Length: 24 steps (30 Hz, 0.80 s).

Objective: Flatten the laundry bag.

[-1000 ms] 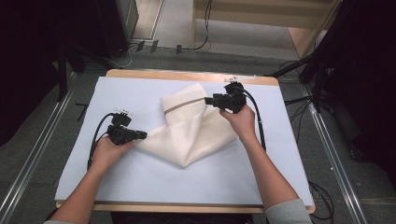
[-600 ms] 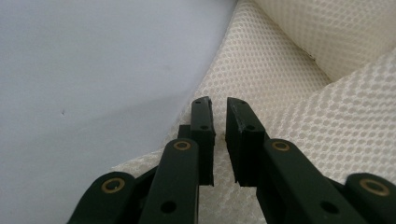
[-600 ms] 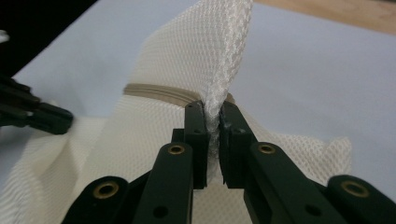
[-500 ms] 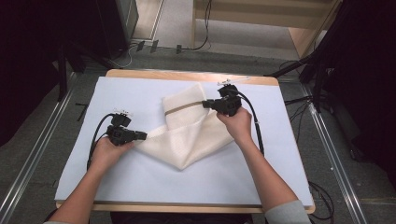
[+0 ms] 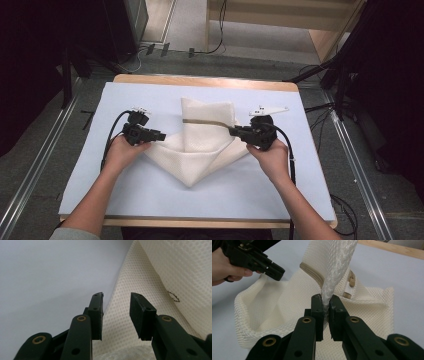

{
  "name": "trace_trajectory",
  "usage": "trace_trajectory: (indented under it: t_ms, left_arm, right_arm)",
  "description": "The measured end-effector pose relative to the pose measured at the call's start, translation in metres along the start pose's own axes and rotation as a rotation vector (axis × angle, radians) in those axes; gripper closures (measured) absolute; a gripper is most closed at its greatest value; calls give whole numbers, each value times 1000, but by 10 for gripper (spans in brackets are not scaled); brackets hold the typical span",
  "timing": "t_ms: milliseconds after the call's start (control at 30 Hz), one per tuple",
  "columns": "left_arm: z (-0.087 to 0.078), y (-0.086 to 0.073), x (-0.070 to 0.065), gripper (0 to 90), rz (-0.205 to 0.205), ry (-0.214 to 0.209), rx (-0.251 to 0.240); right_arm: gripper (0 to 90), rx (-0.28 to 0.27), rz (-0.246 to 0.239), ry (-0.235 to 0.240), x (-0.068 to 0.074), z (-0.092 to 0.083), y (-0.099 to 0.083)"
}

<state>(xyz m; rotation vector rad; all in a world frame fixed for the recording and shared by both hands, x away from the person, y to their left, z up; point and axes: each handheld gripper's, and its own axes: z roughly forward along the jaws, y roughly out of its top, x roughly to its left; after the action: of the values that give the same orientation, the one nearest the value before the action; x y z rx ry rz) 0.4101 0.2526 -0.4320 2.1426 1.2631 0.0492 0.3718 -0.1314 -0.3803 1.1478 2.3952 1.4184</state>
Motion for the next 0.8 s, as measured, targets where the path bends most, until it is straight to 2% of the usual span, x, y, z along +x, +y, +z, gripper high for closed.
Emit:
trace_trajectory:
  t_ms: [33, 100, 167, 233, 300, 333, 367, 400, 500, 567, 600, 633, 667, 700, 800]
  left_arm:
    - [9, 4, -1, 644, 17, 0, 27]
    - [14, 5, -2, 642, 21, -5, 42]
    - [20, 6, -3, 632, 51, 2, 68]
    - [23, 7, -4, 633, 55, -1, 63]
    - [25, 7, -3, 647, 34, -11, 50]
    - [26, 7, -3, 732, 38, -10, 47]
    - [27, 7, -5, 732, 48, -4, 45]
    - [28, 6, -6, 860, 64, -8, 47]
    - [29, 7, -10, 900, 77, -16, 63]
    - [25, 7, -7, 900, 63, -11, 55]
    - [21, 8, -3, 900, 33, -33, 38]
    - [12, 8, 4, 900, -16, -29, -7]
    - [12, 8, 4, 900, -16, -29, -7]
    - [3, 8, 11, 900, -42, -9, -38]
    - [-11, 5, 24, 900, -105, 8, -85]
  right_arm:
    - [853, -4, 7, -1, 0, 0, -4]
    - [852, 0, 9, -4, 0, 0, -5]
    - [851, 0, 11, -13, -1, 0, -8]
    - [851, -5, 16, -17, -2, 0, -11]
    - [851, -4, 17, -18, -2, 0, -12]
    - [851, -6, 17, -18, -3, 0, -12]
    - [851, -6, 17, -18, -3, 0, -12]
    - [851, -8, 19, -20, -3, 1, -13]
    - [851, -15, 15, -20, -4, 2, -12]
    - [851, -15, 20, -21, -4, 1, -12]
    - [851, -18, 18, -19, -5, 1, -12]
    - [851, -28, 19, -21, -6, -2, -11]
    - [851, -37, 20, -22, -6, -4, -11]
    - [851, -42, 22, -22, -6, -5, -10]
    - [851, -59, 14, -22, -4, -10, -8]
